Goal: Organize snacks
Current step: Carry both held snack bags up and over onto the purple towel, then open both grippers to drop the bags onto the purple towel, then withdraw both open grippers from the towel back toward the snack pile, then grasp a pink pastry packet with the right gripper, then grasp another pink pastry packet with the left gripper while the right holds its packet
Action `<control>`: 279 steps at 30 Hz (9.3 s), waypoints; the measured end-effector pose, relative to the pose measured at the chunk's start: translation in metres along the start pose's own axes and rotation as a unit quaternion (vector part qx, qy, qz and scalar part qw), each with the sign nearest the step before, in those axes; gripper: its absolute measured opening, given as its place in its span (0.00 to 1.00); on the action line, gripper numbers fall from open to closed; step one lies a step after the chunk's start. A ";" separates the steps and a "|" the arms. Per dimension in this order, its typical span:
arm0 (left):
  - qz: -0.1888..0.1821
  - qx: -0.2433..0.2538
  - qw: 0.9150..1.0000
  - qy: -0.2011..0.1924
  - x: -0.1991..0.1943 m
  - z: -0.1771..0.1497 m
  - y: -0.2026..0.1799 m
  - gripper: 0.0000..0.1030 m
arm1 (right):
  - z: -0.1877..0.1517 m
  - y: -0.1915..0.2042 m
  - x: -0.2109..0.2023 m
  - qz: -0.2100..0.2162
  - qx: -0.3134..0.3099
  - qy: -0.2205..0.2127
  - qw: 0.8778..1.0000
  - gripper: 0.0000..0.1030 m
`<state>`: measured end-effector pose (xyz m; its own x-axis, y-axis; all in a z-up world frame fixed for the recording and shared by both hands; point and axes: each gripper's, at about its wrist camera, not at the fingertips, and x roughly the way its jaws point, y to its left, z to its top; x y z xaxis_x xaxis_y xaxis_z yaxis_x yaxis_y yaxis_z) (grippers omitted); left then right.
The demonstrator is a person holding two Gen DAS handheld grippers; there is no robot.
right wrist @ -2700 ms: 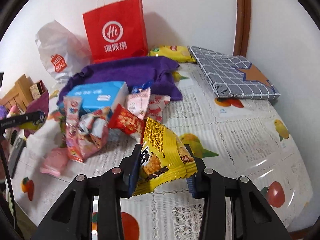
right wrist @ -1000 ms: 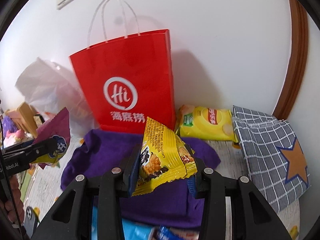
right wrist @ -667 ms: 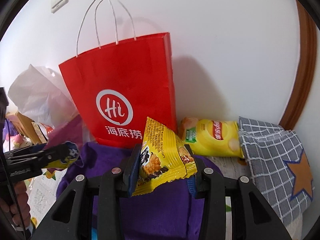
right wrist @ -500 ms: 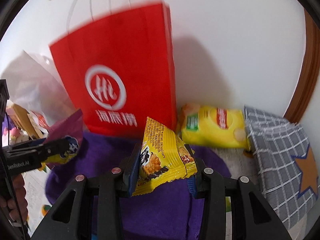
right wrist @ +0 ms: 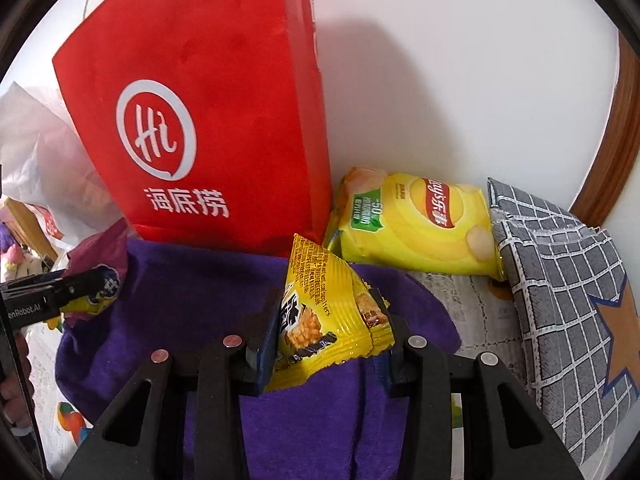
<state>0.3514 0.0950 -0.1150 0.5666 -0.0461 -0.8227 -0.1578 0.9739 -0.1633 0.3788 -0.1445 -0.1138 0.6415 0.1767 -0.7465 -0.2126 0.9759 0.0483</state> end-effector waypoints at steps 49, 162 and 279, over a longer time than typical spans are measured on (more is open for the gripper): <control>-0.013 0.052 0.997 0.048 0.029 -0.002 -0.034 0.81 | -0.008 0.014 0.029 -0.001 -0.039 0.044 0.998 0.62; -0.045 0.037 0.998 0.002 -0.144 -0.201 -0.019 0.83 | -0.235 -0.065 -0.198 0.047 0.086 -0.029 0.995 0.01; -0.079 0.062 0.995 0.016 -0.149 -0.236 -0.012 0.31 | -0.255 -0.055 -0.151 -0.022 0.039 0.022 0.999 0.31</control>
<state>0.0783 0.0381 -0.1194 0.5498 -0.2067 -0.8093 0.0342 0.9737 -0.2254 0.1053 -0.2573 -0.1726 0.6151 0.1302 -0.7776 -0.1263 0.9898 0.0659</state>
